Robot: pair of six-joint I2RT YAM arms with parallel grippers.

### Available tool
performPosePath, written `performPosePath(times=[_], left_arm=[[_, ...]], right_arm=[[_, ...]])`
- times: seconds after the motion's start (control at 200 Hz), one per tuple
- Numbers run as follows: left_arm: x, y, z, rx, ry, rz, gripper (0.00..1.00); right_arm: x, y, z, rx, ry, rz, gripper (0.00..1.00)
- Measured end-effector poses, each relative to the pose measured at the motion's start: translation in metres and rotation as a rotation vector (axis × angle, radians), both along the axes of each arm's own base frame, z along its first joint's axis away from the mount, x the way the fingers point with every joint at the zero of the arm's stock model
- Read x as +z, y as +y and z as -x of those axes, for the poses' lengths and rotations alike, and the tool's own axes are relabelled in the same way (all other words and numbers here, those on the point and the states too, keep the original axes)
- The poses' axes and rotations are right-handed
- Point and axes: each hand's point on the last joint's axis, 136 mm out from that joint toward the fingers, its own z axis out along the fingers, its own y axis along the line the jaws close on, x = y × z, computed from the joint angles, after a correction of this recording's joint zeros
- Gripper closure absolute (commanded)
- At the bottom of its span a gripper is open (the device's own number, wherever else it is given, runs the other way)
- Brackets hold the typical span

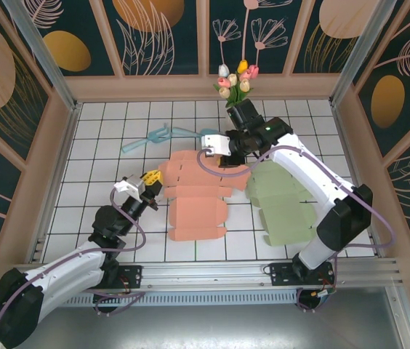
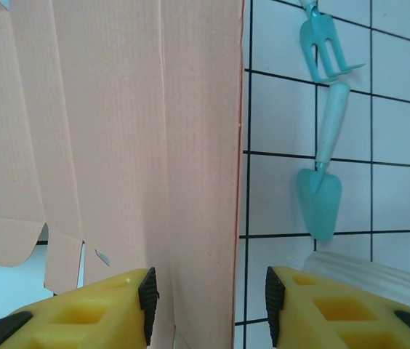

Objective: Fold the paper box

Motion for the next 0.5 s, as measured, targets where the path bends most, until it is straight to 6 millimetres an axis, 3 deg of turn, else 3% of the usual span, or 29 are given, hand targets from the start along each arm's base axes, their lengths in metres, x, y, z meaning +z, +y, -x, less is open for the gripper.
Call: performPosePath(times=[0.3,0.5], left_arm=[[-0.0007,0.0001,0.0001,0.000,0.001,-0.001,1.00],[-0.0014,0.0002,0.0003,0.000,0.002,-0.001,1.00]], right_arm=[[-0.0020,0.0020,-0.0026,-0.012,0.021,0.011,0.66],[-0.0028,0.0007,-0.0017,-0.014,0.026,0.017,0.68]])
